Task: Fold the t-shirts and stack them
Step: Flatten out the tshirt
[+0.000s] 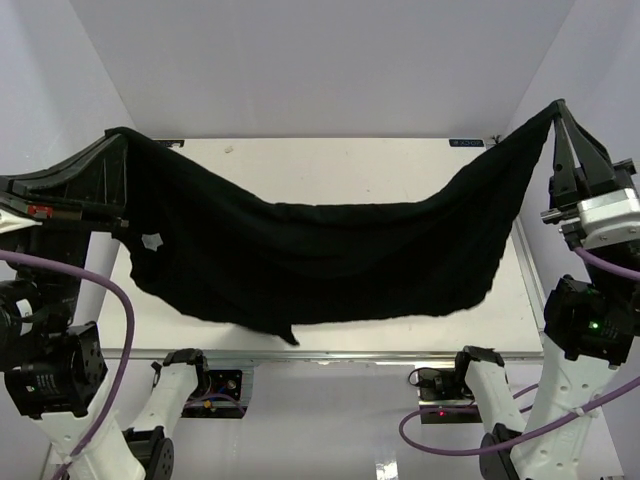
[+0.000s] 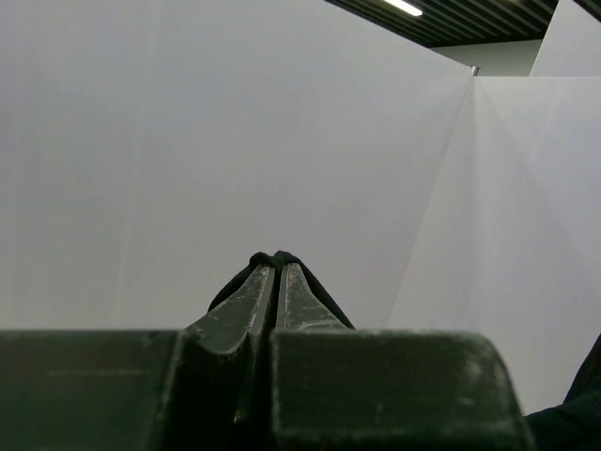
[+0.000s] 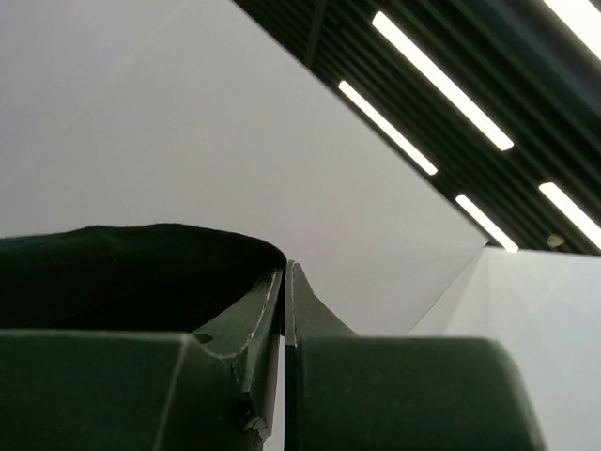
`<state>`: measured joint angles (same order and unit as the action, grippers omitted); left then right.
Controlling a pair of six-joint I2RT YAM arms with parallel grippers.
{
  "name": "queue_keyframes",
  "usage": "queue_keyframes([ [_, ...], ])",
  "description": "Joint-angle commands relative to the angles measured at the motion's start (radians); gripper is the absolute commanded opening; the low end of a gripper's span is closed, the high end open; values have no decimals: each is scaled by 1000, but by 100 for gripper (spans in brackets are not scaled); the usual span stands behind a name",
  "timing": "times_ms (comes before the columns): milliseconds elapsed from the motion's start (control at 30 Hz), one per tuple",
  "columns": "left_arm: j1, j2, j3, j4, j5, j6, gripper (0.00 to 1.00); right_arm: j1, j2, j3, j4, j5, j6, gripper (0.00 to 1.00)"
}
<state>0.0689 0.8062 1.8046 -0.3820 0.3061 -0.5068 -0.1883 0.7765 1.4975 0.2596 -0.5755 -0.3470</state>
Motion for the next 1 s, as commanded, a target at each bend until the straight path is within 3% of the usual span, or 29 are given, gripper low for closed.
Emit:
queue_keyframes([
  [0,3,8,-71,-32,-27,14,8,-2,23,-114,-45,25,-12,6],
  [300,3,73,-382,164,1,-35,8,-2,151,-466,127,-7,-4,6],
  [533,5,220,-711,463,-22,-87,8,36,442,-618,306,-20,-49,6],
  [667,0,353,-847,609,-71,-102,8,69,633,-619,395,17,-92,6],
  [967,-35,721,-734,647,-150,-36,8,105,1004,-424,400,126,-179,6],
])
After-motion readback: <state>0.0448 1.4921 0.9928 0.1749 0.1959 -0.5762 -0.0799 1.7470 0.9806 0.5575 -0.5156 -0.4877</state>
